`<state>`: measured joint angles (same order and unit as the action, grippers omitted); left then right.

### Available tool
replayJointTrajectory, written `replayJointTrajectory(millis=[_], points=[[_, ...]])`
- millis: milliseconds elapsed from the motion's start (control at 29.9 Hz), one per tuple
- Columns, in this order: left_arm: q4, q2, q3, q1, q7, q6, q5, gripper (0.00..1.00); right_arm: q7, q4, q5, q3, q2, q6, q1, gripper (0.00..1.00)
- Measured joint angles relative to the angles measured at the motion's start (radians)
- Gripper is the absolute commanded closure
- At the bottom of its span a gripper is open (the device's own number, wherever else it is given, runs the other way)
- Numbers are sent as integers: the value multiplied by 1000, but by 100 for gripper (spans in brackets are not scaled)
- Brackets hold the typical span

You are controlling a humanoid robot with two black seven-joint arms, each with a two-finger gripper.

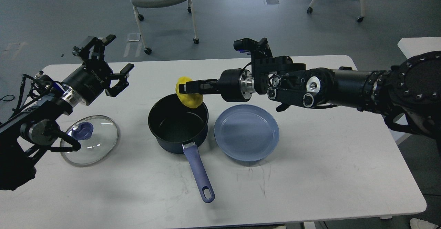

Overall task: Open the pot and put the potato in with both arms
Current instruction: 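Lift the potato and carry it over the open saucepan, then open the right gripper to drop the potato into the saucepan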

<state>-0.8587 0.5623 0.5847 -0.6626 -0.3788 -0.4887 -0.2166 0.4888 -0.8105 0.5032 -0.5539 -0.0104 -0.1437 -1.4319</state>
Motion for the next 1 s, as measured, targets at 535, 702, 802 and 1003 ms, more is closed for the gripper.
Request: replayJointTrajectory(millis=[535,702,802,1003], points=[[-1,-2,6,8,0,0,0,2,0,46,-42,39,10,41,122,35],[-1,0,6,9,0,0,0,2,0,49,-42,40,10,40,128,16],[-1,1,6,9,0,0,0,2,0,52,-42,41,10,40,128,7],[-2,1,11,11,0,0,0,2,0,53,-44,41,10,31,123,7]])
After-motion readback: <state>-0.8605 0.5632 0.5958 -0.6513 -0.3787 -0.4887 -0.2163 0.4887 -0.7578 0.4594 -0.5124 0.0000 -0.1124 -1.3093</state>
